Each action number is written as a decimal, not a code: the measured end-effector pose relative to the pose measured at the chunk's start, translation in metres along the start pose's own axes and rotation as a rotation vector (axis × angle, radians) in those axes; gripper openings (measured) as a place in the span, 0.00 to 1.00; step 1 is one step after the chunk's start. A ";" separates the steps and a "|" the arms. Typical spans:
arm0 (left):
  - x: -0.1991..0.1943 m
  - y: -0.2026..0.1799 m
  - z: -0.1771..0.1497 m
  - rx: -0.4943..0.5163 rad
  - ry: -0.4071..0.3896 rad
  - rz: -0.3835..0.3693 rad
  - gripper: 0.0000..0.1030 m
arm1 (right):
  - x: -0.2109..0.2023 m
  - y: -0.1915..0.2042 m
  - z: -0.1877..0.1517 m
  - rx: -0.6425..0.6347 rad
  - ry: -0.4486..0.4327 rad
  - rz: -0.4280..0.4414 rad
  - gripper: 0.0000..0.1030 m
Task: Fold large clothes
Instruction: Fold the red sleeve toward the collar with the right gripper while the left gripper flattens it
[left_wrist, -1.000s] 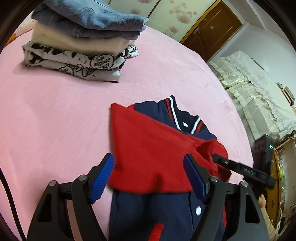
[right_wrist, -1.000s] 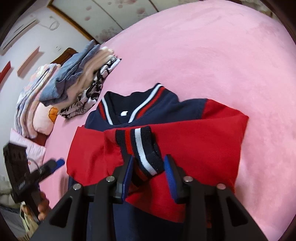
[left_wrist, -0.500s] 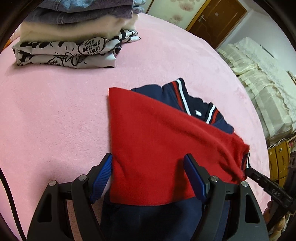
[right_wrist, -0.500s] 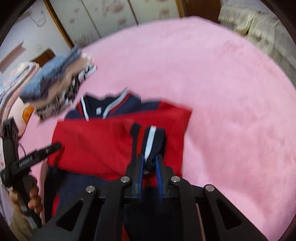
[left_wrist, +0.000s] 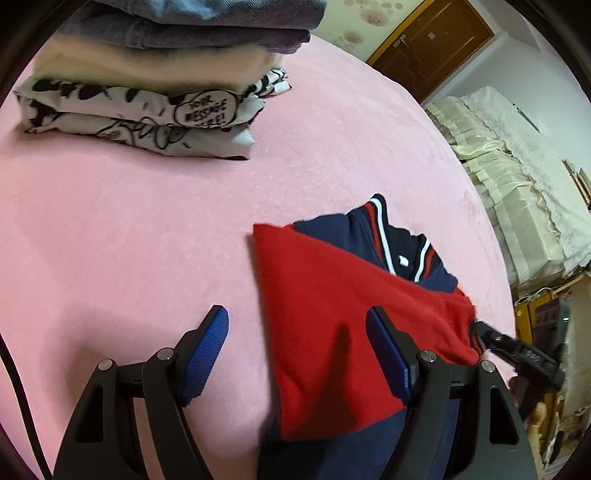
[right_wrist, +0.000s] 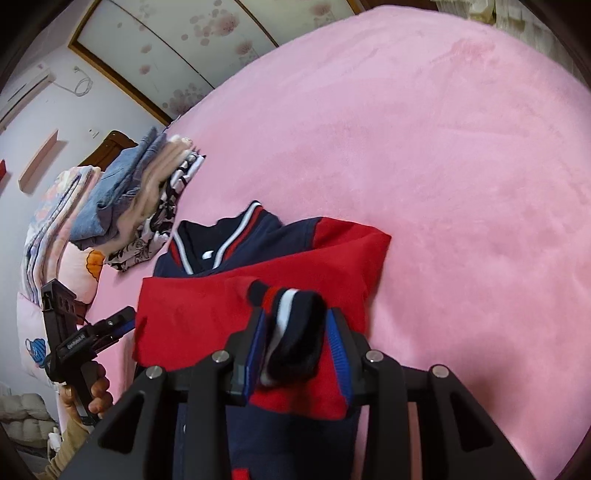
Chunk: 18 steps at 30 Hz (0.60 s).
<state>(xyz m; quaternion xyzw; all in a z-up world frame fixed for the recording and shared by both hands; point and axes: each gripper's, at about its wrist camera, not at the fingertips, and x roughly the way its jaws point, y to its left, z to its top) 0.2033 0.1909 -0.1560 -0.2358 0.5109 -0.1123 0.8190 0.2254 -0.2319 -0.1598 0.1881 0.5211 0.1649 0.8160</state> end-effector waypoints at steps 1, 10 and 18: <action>0.004 -0.001 0.004 0.007 0.007 -0.010 0.71 | 0.006 -0.002 0.001 0.005 0.010 0.012 0.33; 0.033 -0.017 0.020 0.017 0.035 0.012 0.07 | 0.018 0.009 0.001 -0.074 -0.019 0.016 0.14; 0.020 -0.042 0.000 0.121 -0.131 0.137 0.06 | -0.009 0.033 -0.006 -0.151 -0.219 -0.189 0.03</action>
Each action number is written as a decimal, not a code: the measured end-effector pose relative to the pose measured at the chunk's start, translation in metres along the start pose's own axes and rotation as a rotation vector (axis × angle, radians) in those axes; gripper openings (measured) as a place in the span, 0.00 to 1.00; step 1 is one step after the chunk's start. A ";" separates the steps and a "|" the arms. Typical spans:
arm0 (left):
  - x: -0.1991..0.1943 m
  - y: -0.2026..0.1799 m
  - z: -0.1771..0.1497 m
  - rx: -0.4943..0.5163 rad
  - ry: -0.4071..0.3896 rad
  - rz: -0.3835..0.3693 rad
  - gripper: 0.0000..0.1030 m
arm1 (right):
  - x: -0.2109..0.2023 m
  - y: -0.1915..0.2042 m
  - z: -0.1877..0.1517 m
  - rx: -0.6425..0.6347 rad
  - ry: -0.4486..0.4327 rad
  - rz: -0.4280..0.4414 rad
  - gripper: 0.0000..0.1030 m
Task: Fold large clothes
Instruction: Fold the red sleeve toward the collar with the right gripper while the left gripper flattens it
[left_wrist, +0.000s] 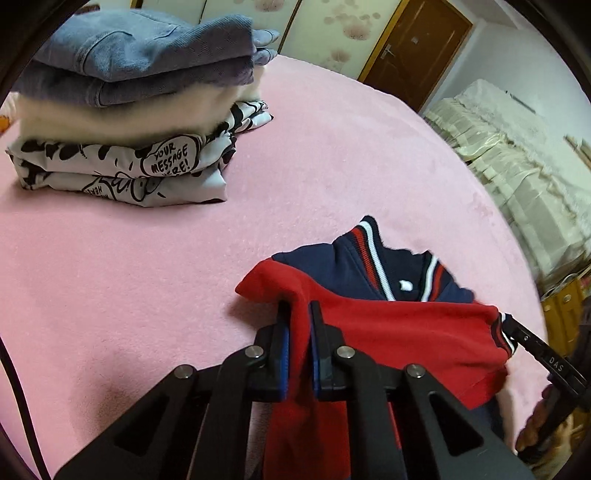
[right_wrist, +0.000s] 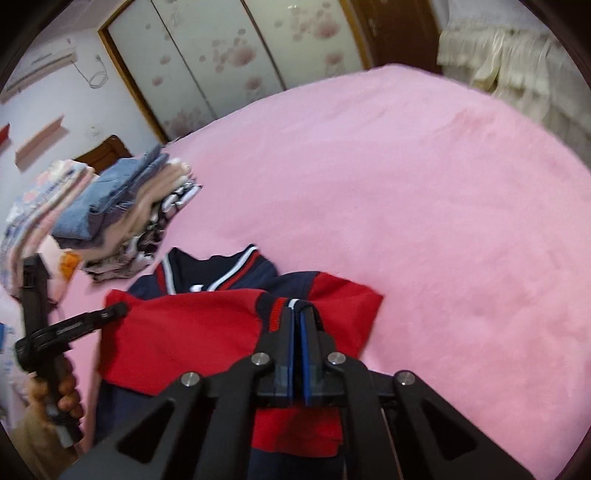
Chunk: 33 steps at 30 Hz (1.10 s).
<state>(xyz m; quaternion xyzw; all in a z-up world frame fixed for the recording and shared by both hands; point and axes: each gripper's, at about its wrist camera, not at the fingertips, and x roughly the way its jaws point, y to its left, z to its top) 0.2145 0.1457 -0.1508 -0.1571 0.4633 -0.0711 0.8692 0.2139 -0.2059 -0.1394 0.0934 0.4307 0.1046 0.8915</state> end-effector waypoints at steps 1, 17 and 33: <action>0.005 0.000 -0.001 0.000 0.012 0.011 0.07 | 0.005 0.001 -0.002 -0.012 0.015 -0.029 0.03; -0.042 -0.033 -0.001 -0.045 -0.003 -0.125 0.49 | -0.019 0.044 -0.009 -0.028 0.047 0.127 0.12; 0.003 -0.017 -0.026 0.032 0.102 -0.059 0.34 | 0.024 0.017 -0.022 -0.054 0.095 -0.026 0.00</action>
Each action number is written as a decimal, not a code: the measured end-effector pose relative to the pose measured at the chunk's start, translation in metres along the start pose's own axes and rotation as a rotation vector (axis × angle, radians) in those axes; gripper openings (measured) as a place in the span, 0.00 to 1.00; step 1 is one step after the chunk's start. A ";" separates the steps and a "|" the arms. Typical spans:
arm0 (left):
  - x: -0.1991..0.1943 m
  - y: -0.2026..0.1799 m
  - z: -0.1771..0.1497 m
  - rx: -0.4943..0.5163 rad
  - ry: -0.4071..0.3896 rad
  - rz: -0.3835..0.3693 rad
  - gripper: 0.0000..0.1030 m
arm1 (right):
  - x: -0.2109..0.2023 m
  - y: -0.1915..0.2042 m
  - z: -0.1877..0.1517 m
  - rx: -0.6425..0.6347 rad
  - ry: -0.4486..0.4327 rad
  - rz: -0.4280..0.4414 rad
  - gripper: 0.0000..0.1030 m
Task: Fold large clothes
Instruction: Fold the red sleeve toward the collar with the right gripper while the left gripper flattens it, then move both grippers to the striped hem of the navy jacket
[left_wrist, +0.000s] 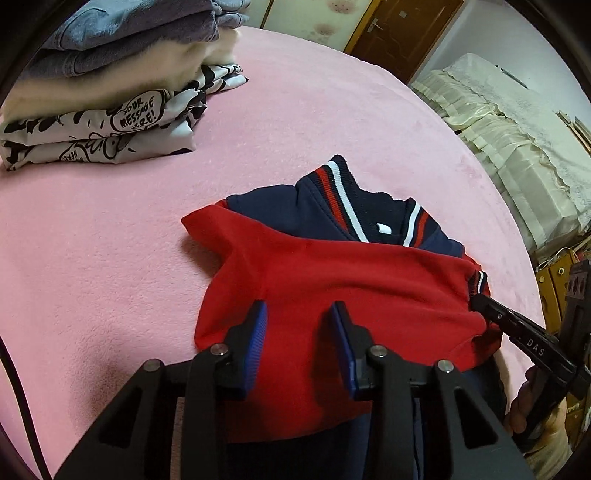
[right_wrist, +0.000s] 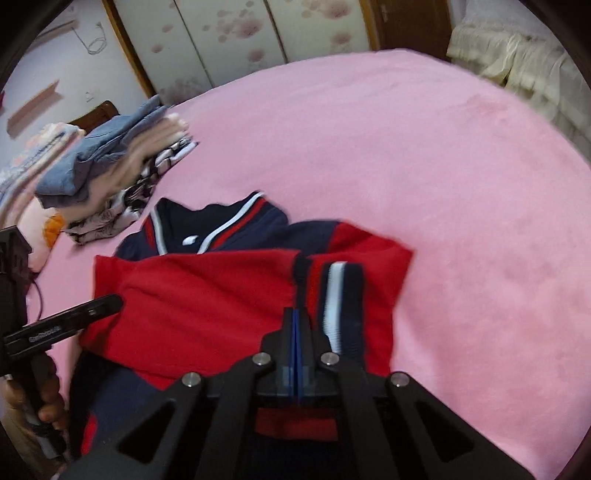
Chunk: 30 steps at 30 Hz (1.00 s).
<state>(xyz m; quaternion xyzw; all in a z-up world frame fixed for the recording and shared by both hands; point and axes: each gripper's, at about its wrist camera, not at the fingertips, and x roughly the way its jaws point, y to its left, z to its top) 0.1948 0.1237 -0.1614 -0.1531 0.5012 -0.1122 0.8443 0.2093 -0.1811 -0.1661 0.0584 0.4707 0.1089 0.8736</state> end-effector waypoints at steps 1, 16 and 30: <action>-0.001 -0.002 0.000 -0.001 0.003 -0.001 0.34 | 0.000 -0.001 0.001 0.010 0.009 0.013 0.00; -0.102 -0.035 -0.019 -0.006 -0.058 0.052 0.72 | -0.080 0.032 -0.012 0.005 -0.016 0.069 0.03; -0.185 -0.072 -0.082 0.059 -0.182 0.112 0.74 | -0.157 0.059 -0.051 -0.036 -0.058 0.078 0.38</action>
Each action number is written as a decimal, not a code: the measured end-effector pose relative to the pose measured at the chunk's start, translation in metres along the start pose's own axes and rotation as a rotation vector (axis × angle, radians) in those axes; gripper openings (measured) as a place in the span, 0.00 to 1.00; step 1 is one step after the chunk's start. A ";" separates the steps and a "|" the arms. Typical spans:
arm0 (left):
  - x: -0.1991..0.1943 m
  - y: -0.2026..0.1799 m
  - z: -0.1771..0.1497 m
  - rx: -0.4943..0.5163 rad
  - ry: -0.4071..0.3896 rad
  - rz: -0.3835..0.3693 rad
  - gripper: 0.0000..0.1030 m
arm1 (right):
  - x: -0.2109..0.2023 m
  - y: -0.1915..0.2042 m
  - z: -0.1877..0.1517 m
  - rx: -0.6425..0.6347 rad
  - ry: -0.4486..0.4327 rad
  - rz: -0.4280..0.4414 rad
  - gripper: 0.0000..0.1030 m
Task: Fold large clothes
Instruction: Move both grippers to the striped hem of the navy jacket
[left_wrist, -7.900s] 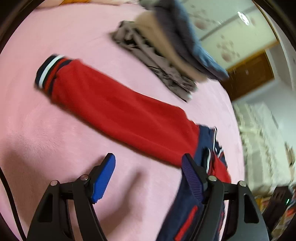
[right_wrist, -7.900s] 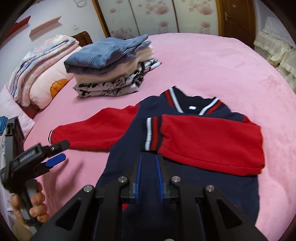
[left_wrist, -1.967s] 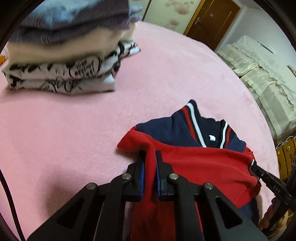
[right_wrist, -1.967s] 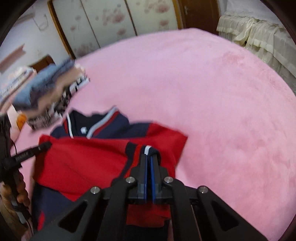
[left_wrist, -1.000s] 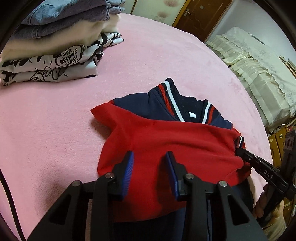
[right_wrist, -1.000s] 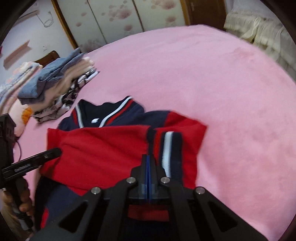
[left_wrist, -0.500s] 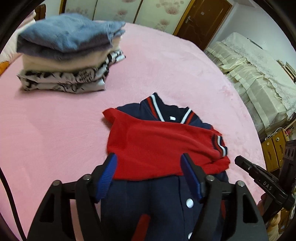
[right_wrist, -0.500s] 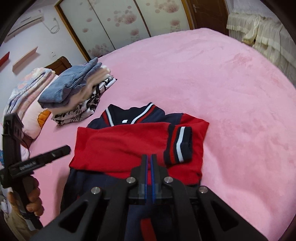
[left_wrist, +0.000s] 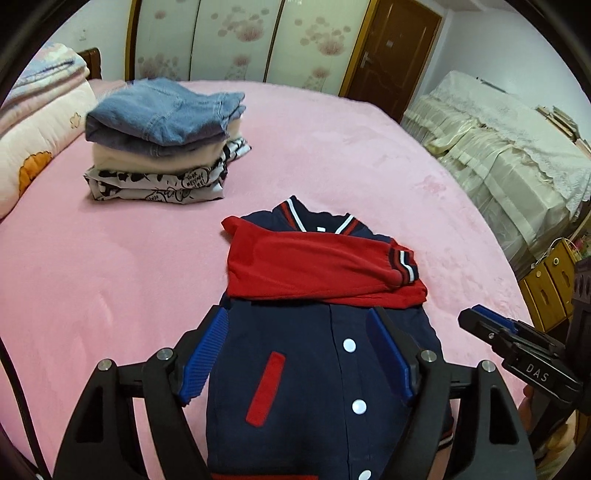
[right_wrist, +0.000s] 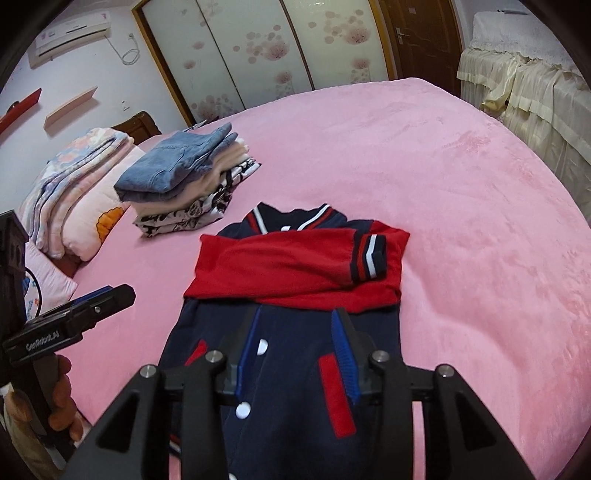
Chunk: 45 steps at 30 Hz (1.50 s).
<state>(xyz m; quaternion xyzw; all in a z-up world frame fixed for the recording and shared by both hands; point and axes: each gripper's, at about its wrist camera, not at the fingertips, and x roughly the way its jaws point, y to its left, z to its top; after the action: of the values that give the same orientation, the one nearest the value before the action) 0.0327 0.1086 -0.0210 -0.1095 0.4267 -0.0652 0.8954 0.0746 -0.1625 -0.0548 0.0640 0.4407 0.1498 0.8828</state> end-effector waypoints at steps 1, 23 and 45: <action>-0.006 -0.001 -0.007 0.006 -0.018 0.011 0.74 | -0.002 0.003 -0.003 -0.006 0.003 -0.004 0.38; 0.004 0.038 -0.093 -0.054 0.197 0.087 0.74 | -0.027 0.016 -0.090 -0.048 0.073 -0.094 0.38; 0.042 0.088 -0.143 -0.224 0.287 -0.054 0.74 | -0.006 -0.030 -0.140 0.018 0.168 -0.150 0.48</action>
<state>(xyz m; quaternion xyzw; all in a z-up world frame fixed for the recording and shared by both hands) -0.0502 0.1647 -0.1617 -0.2093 0.5517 -0.0562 0.8054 -0.0340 -0.1953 -0.1424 0.0260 0.5178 0.0843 0.8509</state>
